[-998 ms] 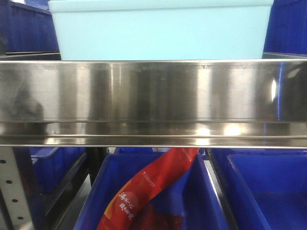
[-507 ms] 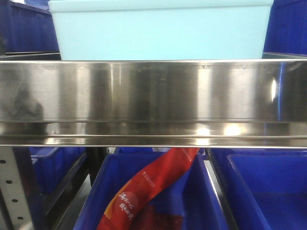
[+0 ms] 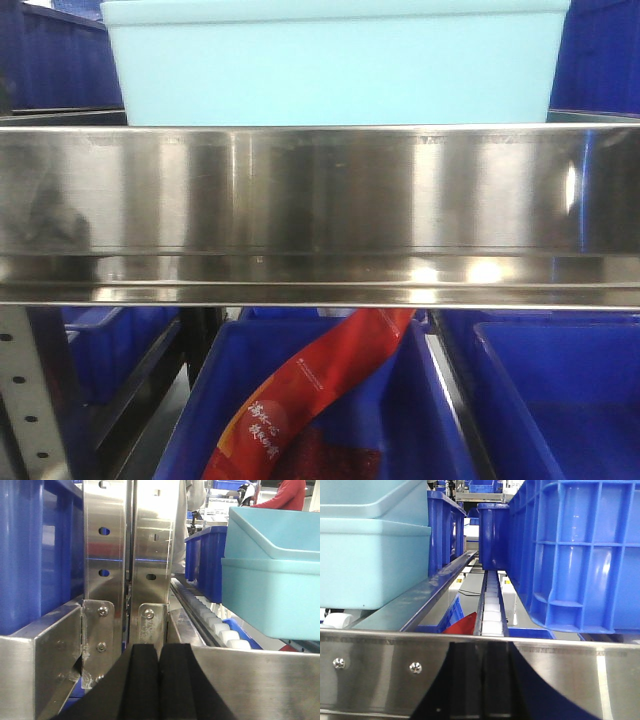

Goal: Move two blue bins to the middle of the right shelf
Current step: 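Pull both grippers back from the placed teal bin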

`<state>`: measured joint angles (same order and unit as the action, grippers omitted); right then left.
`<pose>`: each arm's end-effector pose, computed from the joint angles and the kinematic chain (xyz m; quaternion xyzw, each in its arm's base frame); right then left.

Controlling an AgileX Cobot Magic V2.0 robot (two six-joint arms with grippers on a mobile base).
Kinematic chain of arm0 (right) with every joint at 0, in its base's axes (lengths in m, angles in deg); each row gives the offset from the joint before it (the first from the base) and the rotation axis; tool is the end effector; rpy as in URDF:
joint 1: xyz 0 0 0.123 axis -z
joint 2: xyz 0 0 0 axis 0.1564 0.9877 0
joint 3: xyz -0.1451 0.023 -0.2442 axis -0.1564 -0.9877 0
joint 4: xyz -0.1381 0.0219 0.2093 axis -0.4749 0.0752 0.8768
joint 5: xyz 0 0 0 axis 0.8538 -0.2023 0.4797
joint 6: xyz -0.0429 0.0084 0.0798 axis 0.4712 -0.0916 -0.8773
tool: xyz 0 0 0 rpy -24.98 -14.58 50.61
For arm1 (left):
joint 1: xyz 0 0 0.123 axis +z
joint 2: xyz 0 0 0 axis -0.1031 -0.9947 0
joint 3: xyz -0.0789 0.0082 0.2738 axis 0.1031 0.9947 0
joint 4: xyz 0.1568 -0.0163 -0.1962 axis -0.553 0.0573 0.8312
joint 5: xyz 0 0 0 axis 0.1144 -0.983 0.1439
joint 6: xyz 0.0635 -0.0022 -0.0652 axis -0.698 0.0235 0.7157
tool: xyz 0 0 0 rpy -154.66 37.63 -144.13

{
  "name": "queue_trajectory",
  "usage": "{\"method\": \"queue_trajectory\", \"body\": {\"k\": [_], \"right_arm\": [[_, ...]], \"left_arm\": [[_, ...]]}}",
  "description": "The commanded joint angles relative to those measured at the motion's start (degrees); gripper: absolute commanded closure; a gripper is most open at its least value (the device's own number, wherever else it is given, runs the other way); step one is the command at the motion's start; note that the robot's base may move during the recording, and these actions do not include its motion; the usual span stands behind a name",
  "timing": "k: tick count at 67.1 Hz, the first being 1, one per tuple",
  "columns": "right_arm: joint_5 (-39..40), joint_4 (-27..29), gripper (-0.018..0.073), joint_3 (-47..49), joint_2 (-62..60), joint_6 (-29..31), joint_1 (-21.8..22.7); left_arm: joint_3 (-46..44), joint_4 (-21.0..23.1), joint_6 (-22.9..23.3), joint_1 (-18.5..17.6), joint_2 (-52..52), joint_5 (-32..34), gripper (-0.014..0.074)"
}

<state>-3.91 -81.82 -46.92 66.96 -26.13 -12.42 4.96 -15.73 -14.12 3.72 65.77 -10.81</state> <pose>0.0566 0.0041 0.2057 -0.0178 0.7069 0.0290 0.7065 0.0566 -0.0022 0.2122 -0.0006 0.6783 -0.0288 0.7343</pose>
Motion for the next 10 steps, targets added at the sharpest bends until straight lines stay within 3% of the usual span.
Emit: {"method": "queue_trajectory", "body": {"k": [1,10], "right_arm": [[1.47,0.19,0.0721,-0.07,-0.21,0.39,0.41],[1.47,0.19,0.0721,-0.07,-0.21,0.39,0.41]], "left_arm": [[-0.12,0.34,-0.08,0.2,0.29,1.16,0.0707],[-0.12,0.34,-0.08,0.2,0.29,1.16,0.0707]]}}
